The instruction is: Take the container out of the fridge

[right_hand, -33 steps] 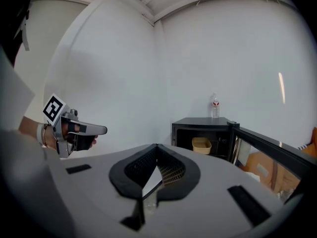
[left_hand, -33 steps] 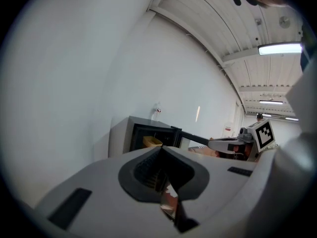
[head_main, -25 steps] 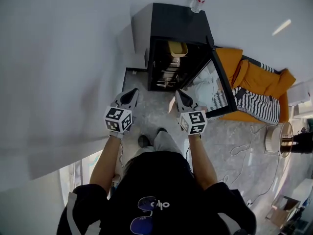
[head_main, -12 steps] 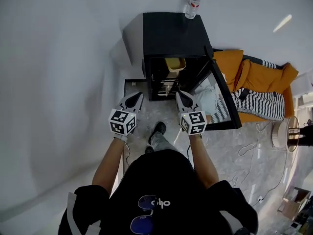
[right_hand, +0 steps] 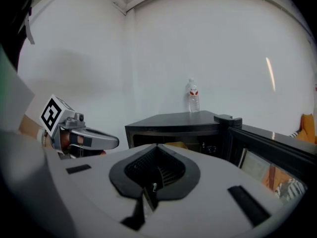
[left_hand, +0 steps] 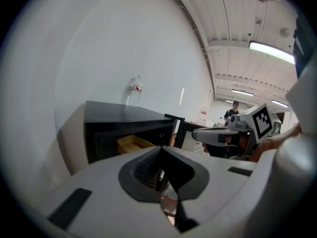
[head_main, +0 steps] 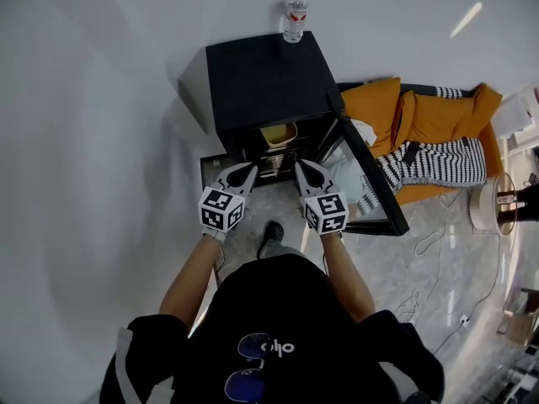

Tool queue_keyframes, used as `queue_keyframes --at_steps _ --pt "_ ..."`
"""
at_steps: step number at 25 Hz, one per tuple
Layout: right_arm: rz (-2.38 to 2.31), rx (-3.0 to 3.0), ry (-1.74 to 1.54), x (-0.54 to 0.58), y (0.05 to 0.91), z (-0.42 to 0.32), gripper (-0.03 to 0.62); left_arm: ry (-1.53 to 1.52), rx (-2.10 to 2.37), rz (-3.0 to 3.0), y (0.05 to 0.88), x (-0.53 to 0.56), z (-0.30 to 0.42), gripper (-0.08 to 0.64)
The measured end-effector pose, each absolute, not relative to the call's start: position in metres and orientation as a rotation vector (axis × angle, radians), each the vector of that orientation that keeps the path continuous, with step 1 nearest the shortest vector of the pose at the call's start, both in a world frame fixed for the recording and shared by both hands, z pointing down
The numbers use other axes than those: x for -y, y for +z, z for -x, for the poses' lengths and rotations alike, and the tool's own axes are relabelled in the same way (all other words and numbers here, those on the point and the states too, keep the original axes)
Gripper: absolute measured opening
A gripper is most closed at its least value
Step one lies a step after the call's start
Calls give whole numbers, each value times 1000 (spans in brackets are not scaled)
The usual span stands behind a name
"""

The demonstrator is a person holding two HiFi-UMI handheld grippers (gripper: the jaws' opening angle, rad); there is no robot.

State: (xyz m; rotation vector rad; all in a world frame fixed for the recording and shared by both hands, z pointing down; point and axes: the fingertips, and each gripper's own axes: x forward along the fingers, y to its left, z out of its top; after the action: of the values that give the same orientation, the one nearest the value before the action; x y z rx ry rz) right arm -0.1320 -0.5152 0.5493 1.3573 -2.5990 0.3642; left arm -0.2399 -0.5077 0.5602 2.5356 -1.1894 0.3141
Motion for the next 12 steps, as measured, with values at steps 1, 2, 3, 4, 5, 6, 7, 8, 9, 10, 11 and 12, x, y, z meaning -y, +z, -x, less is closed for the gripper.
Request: queue_keyframes --at_steps 1,2,3,4,5,6,7,8,9,10,11,12 --pt "-1370 2593 368 519 551 127 8 324 1166 -2549 563 515 232 0" --pt "-1383 2587 371 523 552 121 8 332 1144 -2562 566 522 224 0" --pt "-1396 2581 375 526 554 116 8 340 1122 -2575 569 530 218 0" --pt "-1407 2579 379 530 556 111 8 348 1104 -2587 572 537 212 0" --pt "-1414 2579 384 533 558 108 8 356 1088 -2597 575 544 208 0" --pt "-1420 2580 389 535 560 106 8 364 1074 -2607 578 550 203 0" --pt "-1424 2582 395 537 561 104 8 372 1060 -2617 581 556 199 0" --pt "-1428 2582 402 538 563 102 8 380 1048 -2627 583 560 195 0" --pt "-1430 2580 410 538 564 100 8 388 1039 -2635 585 564 190 0" --pt "-1428 2574 421 537 566 99 8 396 1033 -2640 588 567 186 0" --pt "-1422 2566 436 536 569 99 8 406 1029 -2641 592 570 183 0" --pt "-1416 2557 450 535 573 99 8 416 1024 -2640 596 572 180 0"
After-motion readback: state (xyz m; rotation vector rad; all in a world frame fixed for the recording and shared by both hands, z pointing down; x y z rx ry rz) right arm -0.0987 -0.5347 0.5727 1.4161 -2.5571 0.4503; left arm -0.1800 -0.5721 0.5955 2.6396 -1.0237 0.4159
